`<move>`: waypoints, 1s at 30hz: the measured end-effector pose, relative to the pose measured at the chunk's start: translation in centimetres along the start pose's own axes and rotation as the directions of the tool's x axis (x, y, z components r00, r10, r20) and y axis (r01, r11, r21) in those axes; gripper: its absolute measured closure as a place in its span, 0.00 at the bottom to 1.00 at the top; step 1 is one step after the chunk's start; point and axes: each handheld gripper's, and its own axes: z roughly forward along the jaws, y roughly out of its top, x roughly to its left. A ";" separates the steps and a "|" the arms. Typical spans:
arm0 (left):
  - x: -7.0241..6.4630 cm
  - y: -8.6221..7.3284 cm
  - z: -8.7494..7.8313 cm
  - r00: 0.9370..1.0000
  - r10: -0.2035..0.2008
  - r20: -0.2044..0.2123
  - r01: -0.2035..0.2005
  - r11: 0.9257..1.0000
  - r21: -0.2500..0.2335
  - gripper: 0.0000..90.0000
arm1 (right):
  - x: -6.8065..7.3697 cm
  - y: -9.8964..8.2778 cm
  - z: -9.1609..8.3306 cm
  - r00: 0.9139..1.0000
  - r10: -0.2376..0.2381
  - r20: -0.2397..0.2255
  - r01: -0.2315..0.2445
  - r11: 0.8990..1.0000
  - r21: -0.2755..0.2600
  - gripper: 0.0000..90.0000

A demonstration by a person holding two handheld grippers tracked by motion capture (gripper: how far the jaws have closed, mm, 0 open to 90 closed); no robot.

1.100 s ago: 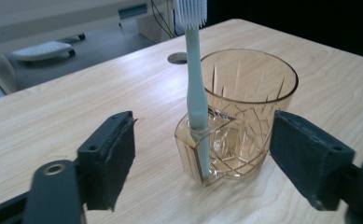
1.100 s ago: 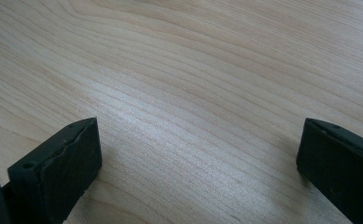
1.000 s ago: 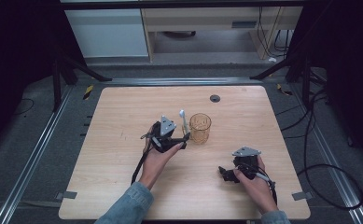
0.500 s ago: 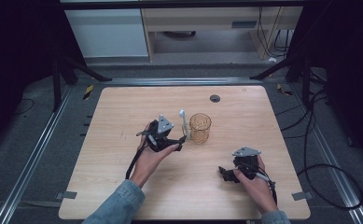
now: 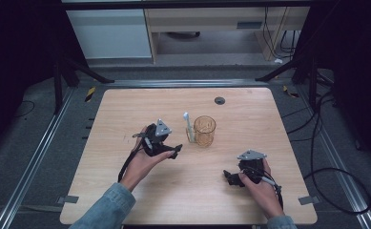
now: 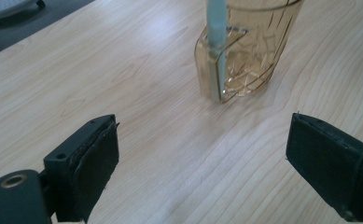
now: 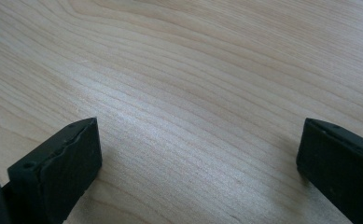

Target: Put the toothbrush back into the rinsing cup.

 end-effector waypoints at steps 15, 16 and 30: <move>2.6 -3.7 -1.5 0.999 -0.053 -0.014 0.054 0.996 0.074 0.09 | 0.0 0.0 0.0 1.000 0.001 0.000 -0.001 1.000 0.000 0.00; 2.8 -3.9 -1.5 0.998 -0.053 -0.020 0.055 0.995 0.083 0.10 | 0.0 0.0 0.0 1.000 0.000 0.000 0.000 1.000 0.000 0.00; 4.5 -6.5 -2.1 0.994 -0.100 -0.043 0.105 0.985 0.134 0.09 | 0.0 0.0 0.0 1.000 -0.006 -0.003 0.006 1.000 -0.002 0.00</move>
